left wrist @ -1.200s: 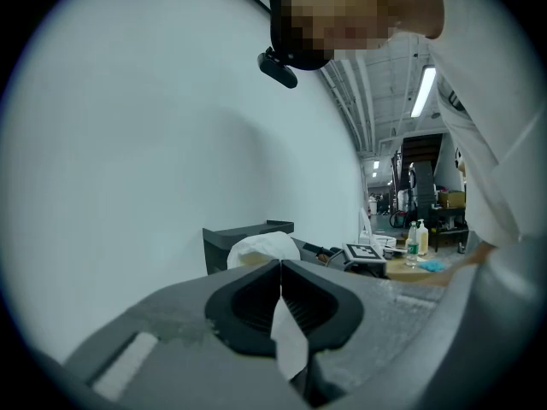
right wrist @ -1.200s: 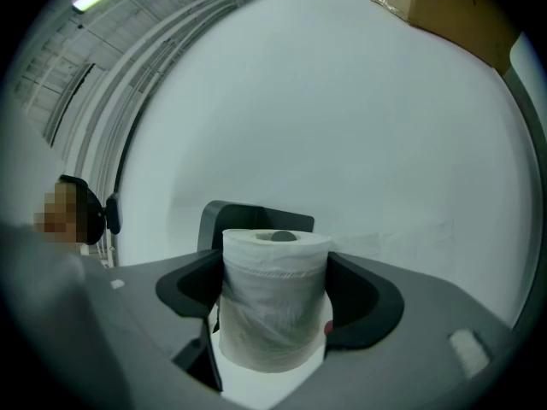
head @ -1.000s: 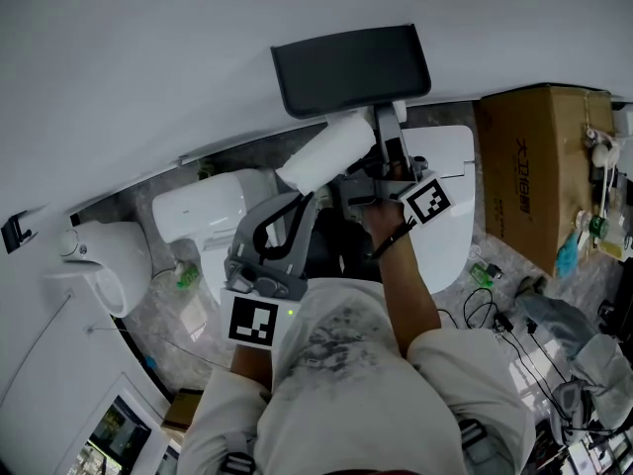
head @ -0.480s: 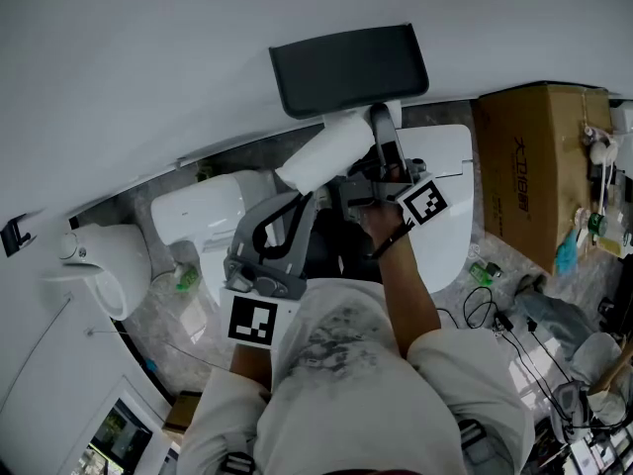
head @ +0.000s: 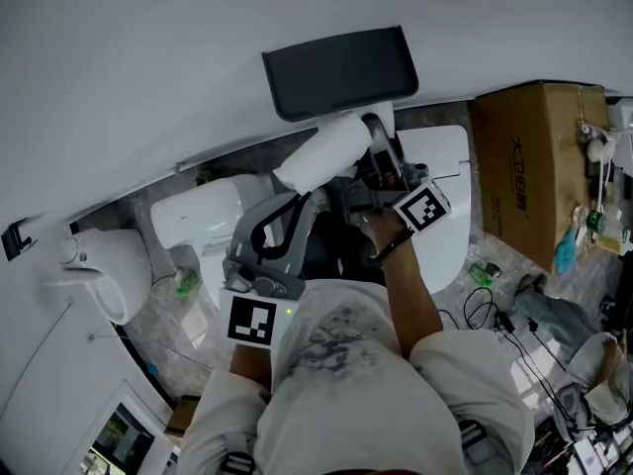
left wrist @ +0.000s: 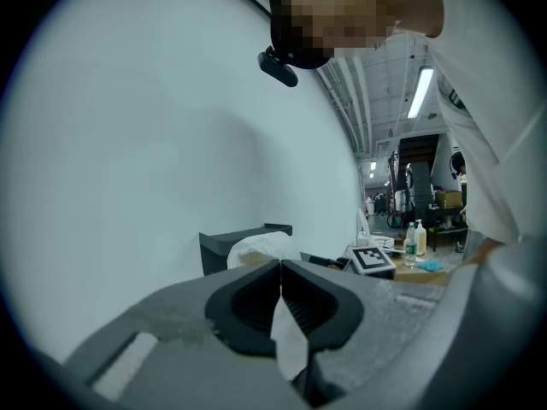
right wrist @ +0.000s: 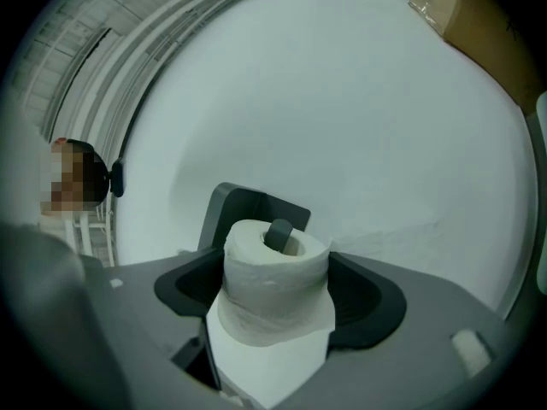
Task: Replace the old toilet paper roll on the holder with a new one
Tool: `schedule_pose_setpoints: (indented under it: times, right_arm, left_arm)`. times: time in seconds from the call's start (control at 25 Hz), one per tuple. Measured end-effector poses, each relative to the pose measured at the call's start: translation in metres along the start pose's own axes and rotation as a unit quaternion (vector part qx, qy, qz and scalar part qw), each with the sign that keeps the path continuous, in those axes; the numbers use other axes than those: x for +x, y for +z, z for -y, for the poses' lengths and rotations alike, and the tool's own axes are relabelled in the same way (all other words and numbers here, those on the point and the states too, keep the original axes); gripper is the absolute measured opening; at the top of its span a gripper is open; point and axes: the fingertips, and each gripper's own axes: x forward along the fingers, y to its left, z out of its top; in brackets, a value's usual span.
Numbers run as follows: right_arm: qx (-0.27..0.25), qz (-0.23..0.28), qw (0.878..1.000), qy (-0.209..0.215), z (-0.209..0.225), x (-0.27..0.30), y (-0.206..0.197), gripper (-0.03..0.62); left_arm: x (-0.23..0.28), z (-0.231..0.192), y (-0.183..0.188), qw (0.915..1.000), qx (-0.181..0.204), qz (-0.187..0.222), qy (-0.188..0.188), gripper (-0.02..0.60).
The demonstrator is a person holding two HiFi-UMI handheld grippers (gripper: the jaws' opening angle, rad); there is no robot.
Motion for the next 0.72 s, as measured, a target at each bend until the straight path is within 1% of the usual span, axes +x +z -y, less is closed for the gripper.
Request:
schedule_pose_setpoints:
  times: [0.12,0.44,0.6,0.72]
  right_arm:
    - [-0.020,-0.011,1.000,-0.003,-0.003,-0.005,0.000,0.385]
    - [-0.083,-0.046,0.995,-0.029,-0.001,-0.030,0.005,0.400]
    - [-0.143,-0.067,0.987,-0.038,-0.008,-0.042,0.007,0.399]
    - [-0.189,-0.083,0.978,-0.041,-0.014,-0.049,0.008,0.379]
  left_arm:
    - [-0.001,0.001,0.002,1.0000,0.003,0.001,0.000,0.008]
    - [-0.004,0.007,0.012,0.9999,0.008,0.007,0.007,0.008]
    - [-0.006,0.009,0.019,0.9998,0.014,0.013,0.011,0.008]
    - [-0.008,0.009,0.024,0.9996,0.015,0.017,0.014,0.008]
